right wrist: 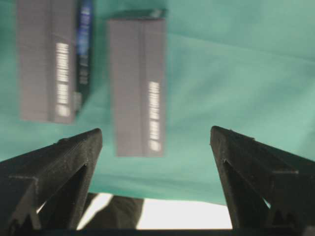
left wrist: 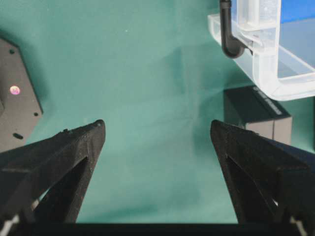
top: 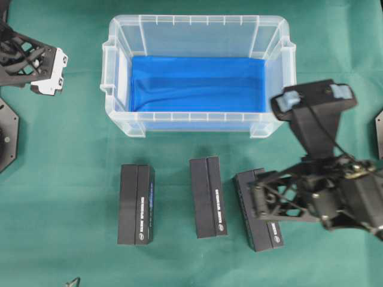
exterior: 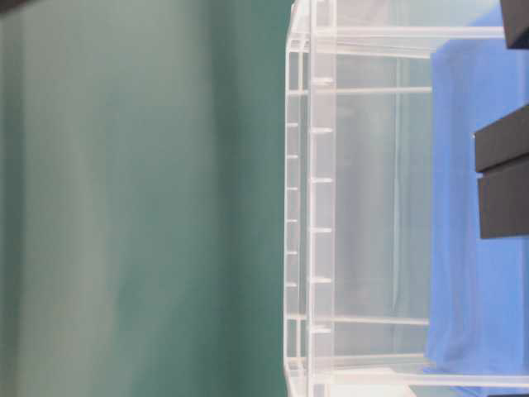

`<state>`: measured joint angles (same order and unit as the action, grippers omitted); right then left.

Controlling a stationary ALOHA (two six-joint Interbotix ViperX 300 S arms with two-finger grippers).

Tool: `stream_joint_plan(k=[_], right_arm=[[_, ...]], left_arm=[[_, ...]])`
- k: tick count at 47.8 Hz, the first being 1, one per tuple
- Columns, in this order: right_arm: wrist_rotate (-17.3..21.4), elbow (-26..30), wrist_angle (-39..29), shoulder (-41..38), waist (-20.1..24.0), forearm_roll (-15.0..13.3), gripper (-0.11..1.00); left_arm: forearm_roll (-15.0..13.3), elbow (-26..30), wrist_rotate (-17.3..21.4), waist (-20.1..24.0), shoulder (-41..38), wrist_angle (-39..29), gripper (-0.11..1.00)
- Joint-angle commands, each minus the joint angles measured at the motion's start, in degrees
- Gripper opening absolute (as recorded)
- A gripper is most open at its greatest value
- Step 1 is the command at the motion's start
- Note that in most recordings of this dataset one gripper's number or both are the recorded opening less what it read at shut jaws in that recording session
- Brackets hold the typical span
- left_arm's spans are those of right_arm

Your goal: Take out the box from the case.

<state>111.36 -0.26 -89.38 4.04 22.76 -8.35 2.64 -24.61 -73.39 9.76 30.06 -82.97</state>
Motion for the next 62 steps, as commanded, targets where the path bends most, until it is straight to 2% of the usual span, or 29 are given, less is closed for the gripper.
stream_joint_plan(k=[1, 17, 26, 40, 44, 50, 62], right_arm=[[0.9, -1.5, 0.0, 3.3, 0.9, 0.4, 0.89], [7.7, -10.8, -0.7, 12.1, 5.1, 2.2, 0.89], [11.7, -14.1, -1.9, 15.8, 7.4, 2.3, 0.88], [11.1, -14.6, -2.5, 16.4, 6.4, 1.0, 0.88], [9.6, -15.0, -2.9, 17.1, 5.0, 0.7, 0.88], [4.7, -16.1, -2.8, 18.5, 1.2, 0.8, 0.88], [-6.6, -17.8, -2.9, 21.5, -9.8, 1.0, 0.88]], left_arm=[[0.2, 1.1, -0.1, -0.4, 0.3, 0.2, 0.96], [0.2, 1.1, -0.2, -0.4, 0.3, 0.2, 0.96], [0.2, 1.1, -0.4, -0.4, 0.3, 0.2, 0.96], [0.2, 1.1, -0.4, -0.4, 0.3, 0.2, 0.96], [0.2, 1.1, -0.5, -0.4, 0.3, 0.1, 0.96], [0.2, 1.1, -0.6, -0.4, 0.4, 0.2, 0.96], [0.2, 1.1, -0.9, -0.4, 0.4, 0.2, 0.96]])
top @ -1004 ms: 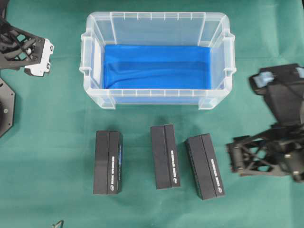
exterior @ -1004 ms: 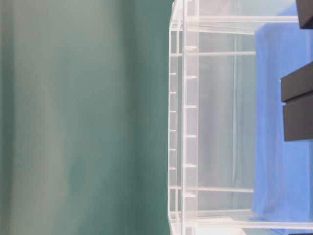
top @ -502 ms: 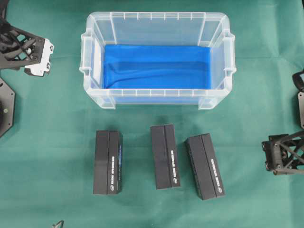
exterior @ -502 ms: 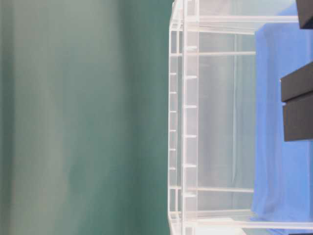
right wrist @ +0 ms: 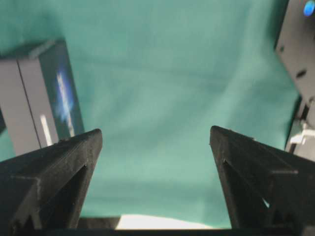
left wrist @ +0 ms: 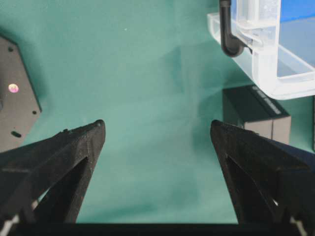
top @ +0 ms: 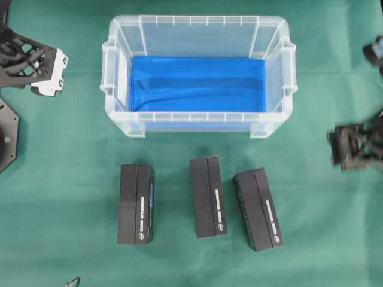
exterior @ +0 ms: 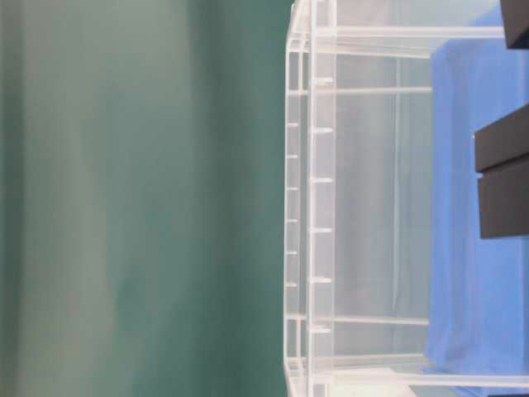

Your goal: Take out the box from the case.

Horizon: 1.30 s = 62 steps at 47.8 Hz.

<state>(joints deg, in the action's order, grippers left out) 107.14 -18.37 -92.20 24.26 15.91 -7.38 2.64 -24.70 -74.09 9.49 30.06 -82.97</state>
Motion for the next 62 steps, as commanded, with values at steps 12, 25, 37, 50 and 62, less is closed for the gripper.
stream_joint_plan(k=[12, 25, 37, 50, 62], right_arm=[[-12.5, -0.1, 0.1, 2.1, -12.7, 0.0, 0.88], [-22.1, 0.1, 0.1, 2.2, -22.0, 0.1, 0.88], [-27.4, 0.3, 0.2, 2.2, -27.7, 0.1, 0.88], [-28.1, 0.1, 0.1, 2.2, -28.5, 0.7, 0.88], [-28.0, 0.1, 0.3, 2.2, -28.5, 0.7, 0.88]], left_arm=[[0.2, 1.1, -0.6, -0.2, 0.4, 0.1, 0.96], [0.2, 1.1, -0.6, -0.2, 0.4, 0.1, 0.96], [0.2, 1.1, -0.7, -0.2, 0.5, 0.0, 0.96], [0.2, 1.1, -0.7, -0.2, 0.5, 0.0, 0.96], [0.2, 1.1, -0.8, -0.2, 0.5, 0.0, 0.96]])
